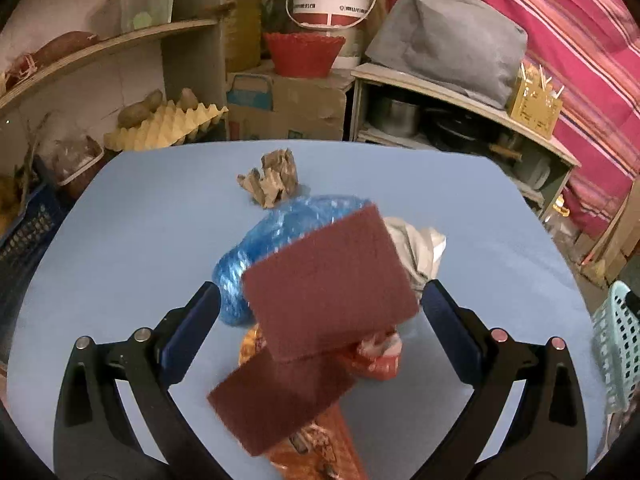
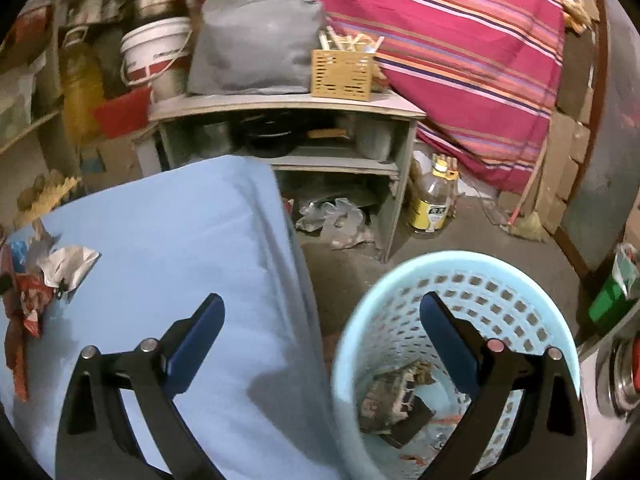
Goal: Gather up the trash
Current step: 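Grasp the maroon scouring pad with the left tool while the right tool returns to the table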
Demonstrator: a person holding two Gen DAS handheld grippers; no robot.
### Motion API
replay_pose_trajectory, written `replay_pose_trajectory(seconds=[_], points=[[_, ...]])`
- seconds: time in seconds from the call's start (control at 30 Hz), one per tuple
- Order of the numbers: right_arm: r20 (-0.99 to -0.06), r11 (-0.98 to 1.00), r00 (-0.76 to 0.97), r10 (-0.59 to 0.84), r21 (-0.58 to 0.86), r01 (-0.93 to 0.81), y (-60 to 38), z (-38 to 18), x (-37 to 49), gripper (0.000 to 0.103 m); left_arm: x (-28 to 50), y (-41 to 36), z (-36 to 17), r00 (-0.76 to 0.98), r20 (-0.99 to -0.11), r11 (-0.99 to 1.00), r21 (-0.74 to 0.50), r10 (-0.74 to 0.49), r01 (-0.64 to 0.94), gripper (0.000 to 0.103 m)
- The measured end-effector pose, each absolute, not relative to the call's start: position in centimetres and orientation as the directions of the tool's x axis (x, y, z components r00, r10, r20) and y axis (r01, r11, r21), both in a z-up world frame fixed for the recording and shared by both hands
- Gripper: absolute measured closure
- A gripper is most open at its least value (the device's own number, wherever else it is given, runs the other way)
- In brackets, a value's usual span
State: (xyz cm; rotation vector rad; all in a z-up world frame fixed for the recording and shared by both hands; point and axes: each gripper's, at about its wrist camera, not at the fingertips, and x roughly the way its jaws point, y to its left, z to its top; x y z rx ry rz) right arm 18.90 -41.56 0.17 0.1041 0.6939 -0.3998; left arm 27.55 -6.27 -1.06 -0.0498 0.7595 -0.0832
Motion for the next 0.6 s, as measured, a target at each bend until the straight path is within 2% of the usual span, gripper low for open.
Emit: replay_pose_trajectory(seconds=[0.33,0.4,0.6], points=[[-0.646,0.934,0.704,-0.294,-0.036,0.357,-39.0,-0.4,21.2,0.007,29.9,-6.3,-2.8,0.669,-0.732,0.992,-0.103,-0.129,0.079,0.006],[-0.647,0.938,0.71,-0.28,-0.027,0.345,-38.4,-0.4,21.4,0.007,29.9,-6.4,-2.9,0.669,-0.731,0.991,-0.105,-0.136,0.087,0.009],[-0.655,0.951,0.716,-0.242,-0.015,0.307,-36.3,-0.8,22.3,0.007,29.0,-6.2,-2.4,0.691,-0.711,0.992,-0.087,-0.127,0.092,0.01]])
